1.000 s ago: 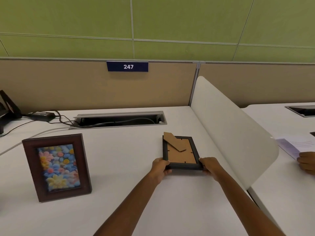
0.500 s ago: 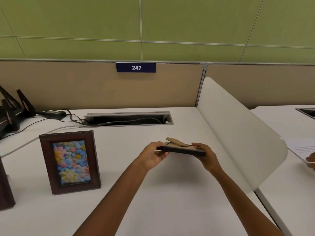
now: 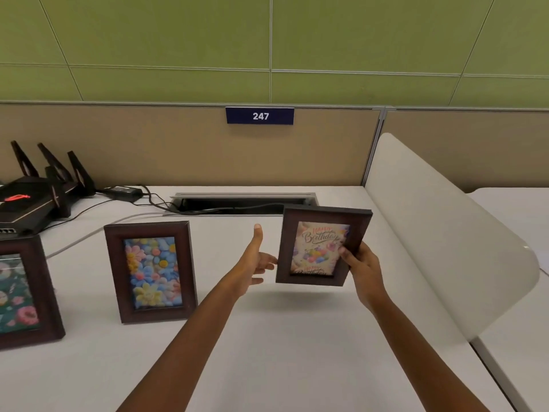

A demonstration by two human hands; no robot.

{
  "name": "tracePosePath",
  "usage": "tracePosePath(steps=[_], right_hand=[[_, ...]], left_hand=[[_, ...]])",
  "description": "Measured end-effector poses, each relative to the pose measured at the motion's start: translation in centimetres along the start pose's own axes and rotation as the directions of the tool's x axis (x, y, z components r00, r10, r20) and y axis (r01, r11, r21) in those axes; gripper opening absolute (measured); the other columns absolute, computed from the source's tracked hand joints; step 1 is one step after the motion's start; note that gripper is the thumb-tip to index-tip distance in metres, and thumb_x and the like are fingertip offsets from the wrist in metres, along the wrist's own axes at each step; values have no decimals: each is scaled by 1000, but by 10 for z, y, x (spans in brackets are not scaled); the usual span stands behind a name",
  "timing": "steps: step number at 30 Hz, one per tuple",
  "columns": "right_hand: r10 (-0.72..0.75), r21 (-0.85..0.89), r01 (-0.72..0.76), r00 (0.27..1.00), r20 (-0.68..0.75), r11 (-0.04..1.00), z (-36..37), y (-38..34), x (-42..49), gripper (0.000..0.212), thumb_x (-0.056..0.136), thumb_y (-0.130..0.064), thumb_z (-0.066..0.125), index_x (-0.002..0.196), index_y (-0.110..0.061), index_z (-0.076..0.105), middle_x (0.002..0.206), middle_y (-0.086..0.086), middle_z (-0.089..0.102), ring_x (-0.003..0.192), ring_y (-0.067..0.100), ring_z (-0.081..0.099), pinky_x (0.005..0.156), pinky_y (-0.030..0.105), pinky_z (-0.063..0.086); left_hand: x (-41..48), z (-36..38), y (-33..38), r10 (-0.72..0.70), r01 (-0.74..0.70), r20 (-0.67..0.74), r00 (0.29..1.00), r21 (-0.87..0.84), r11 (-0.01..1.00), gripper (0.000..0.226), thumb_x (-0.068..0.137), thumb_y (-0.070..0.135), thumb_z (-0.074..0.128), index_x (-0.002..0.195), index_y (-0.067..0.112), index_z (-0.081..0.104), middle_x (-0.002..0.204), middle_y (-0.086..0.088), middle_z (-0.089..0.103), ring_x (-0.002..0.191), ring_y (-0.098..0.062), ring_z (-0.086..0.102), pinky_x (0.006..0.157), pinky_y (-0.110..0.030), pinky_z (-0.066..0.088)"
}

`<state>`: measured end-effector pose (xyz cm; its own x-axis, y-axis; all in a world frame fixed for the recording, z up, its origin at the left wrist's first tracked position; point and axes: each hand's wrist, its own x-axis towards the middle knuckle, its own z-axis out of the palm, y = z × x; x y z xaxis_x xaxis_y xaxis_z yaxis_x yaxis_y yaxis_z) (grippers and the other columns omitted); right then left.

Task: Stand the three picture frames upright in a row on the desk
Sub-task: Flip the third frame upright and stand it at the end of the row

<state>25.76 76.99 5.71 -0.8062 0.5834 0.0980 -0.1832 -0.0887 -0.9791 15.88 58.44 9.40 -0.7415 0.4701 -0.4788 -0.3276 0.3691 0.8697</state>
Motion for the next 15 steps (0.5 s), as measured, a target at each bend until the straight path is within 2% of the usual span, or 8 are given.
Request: tracePosePath(steps=[1,4,5,7,10,15], right_hand=[[19,13,-19,1000,9,1000,3,0,0,32,89,-2,47,121,-3,48,109,9,59,93,14,61,69,14,57],[56,-14,-56,998,39,998,9,1,-2,27,89,-5,48,116,-9,51,112,9,60,100,24,60,73,17,56],[66,-24,-65,996,52,998,11,2,-2,25,89,-6,48,114,-11,51,112,9,60,101,25,59,73,17,56],[89,-41,-86,992,89,995,15,4,-4,23,89,-6,48,111,-13,52,111,9,60,99,25,60,73,18,56],[131,-57,-125,984,122,990,20,10,-6,23,89,-7,48,111,-12,52,111,9,61,93,20,63,69,17,58],[174,-88,-166,979,105,982,25,17,-5,23,90,-10,48,113,-13,51,115,8,60,103,25,59,72,19,56]], left_hand=[[0,0,-2,3,-3,-8,1000,24,1000,87,87,65,6,119,1,57,137,-16,48,131,-32,38,111,-46,27],[-1,-1,-6,21,-21,-3,1000,4,1000,81,88,63,3,96,8,62,136,-16,51,133,-32,36,114,-46,24],[0,0,-7,33,-33,-10,999,1,999,78,89,62,2,94,11,61,136,-16,51,133,-32,36,114,-45,23],[5,0,-12,61,-61,-13,998,-17,998,79,90,60,0,111,12,59,139,-13,48,135,-31,35,115,-46,22],[15,0,-20,81,-80,11,997,-108,991,80,88,61,-2,136,16,45,146,-12,43,137,-31,34,118,-50,18],[20,6,-25,82,-86,-30,996,-182,980,74,91,56,-1,137,16,42,145,-13,43,135,-31,38,116,-47,21]])
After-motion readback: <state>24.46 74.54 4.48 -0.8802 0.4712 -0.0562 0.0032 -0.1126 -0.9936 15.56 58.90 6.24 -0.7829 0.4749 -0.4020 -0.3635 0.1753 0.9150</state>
